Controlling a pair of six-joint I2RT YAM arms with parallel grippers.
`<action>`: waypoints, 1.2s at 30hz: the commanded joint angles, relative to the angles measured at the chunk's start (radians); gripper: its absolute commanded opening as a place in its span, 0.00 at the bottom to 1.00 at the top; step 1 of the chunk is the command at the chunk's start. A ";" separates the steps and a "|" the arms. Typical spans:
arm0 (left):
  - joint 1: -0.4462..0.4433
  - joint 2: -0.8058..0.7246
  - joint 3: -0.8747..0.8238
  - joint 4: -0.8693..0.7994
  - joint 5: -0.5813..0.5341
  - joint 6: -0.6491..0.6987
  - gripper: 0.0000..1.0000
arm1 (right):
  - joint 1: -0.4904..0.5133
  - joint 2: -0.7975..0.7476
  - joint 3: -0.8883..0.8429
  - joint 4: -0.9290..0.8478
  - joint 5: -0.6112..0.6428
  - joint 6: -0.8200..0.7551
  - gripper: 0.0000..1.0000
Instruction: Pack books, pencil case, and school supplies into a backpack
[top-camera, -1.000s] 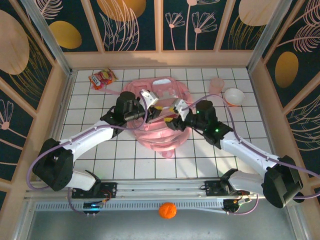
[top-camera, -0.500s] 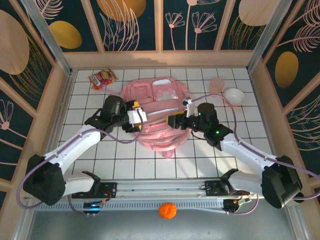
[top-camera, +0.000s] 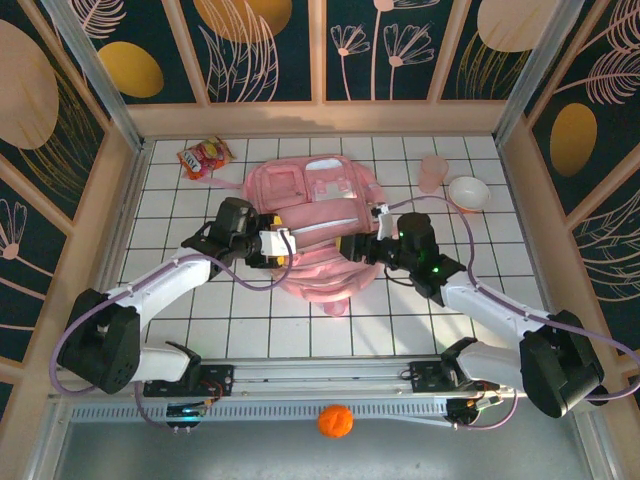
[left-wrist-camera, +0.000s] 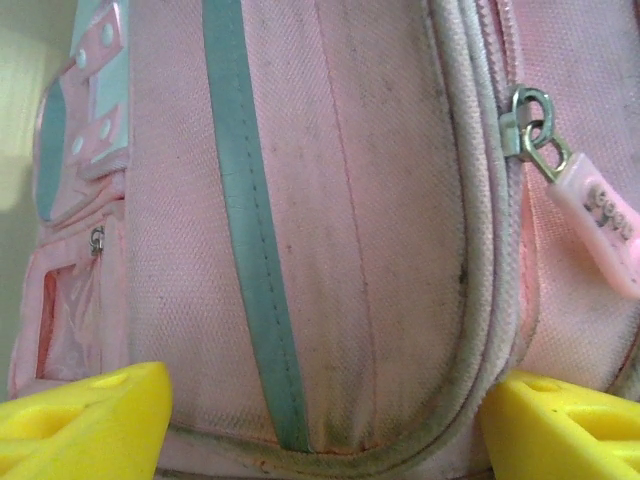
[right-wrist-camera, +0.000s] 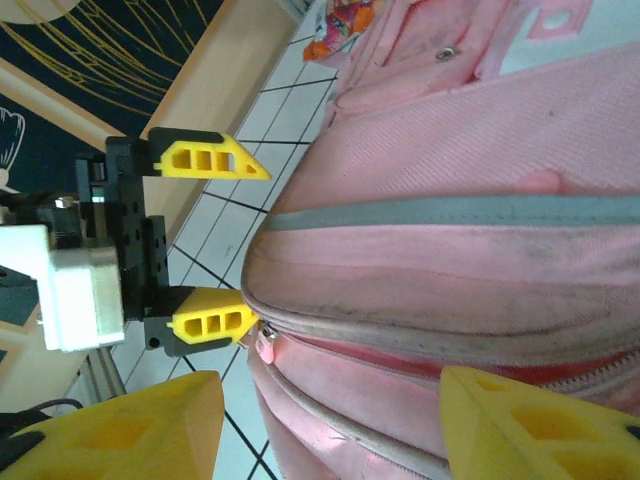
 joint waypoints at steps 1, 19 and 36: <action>0.004 -0.010 0.011 0.077 0.107 -0.015 0.74 | -0.015 -0.021 -0.018 0.040 -0.014 0.046 0.59; 0.003 0.017 0.046 -0.021 0.290 -0.110 0.00 | -0.122 -0.001 -0.099 0.060 0.046 0.166 0.58; -0.046 -0.130 -0.116 0.292 0.296 -0.564 0.00 | 0.022 -0.027 0.140 -0.281 0.266 -0.024 0.56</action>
